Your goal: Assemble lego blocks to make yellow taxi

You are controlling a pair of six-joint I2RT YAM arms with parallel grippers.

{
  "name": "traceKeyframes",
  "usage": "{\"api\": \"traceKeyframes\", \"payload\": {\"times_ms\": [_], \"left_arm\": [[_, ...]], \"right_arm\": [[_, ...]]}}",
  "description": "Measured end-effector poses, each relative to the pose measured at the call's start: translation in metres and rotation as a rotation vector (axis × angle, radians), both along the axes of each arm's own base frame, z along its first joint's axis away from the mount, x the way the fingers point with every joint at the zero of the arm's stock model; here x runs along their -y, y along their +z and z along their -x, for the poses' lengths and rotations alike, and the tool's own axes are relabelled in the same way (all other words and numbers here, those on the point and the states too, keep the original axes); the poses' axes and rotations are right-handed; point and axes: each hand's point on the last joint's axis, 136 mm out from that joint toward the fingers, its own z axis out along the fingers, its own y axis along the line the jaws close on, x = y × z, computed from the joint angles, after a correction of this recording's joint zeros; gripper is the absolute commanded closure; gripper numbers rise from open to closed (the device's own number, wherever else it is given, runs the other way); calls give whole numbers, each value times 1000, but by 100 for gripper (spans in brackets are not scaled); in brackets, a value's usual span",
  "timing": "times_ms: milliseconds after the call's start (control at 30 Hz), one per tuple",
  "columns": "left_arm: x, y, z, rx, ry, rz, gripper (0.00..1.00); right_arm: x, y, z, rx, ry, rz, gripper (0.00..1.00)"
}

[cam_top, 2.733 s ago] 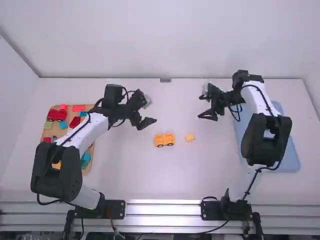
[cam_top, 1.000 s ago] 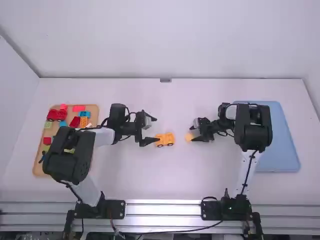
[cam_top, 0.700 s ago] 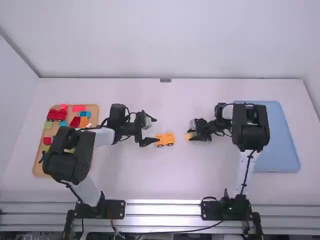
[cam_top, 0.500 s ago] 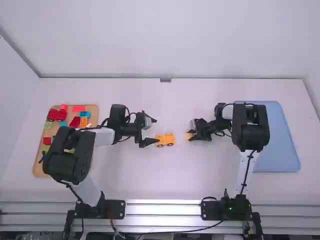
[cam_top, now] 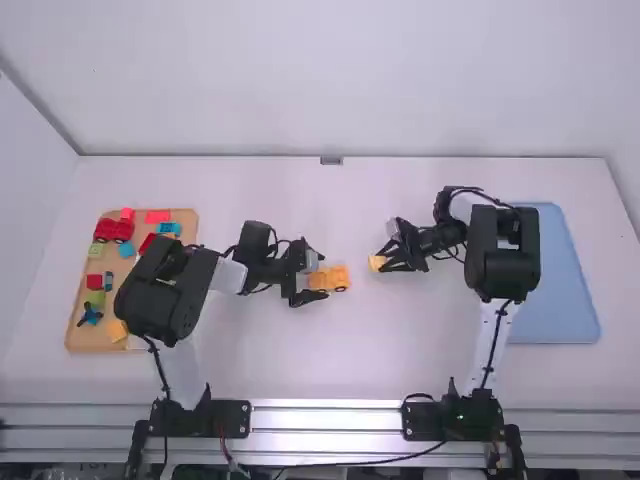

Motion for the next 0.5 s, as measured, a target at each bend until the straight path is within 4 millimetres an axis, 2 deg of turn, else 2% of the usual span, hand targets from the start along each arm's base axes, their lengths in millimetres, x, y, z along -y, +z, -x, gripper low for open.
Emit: {"api": "traceKeyframes", "payload": {"times_ms": [300,400,500], "left_arm": [[-3,-17,-6,2,33,-42,1],[-5,-30,-6,-16,47,-65,1],[-5,-31,-6,-14,46,-63,1]], "right_arm": [[-10,25,-10,63,-12,-64,88],[-10,45,-13,128,-12,-65,89],[-15,64,-24,242,-15,-35,91]]}}
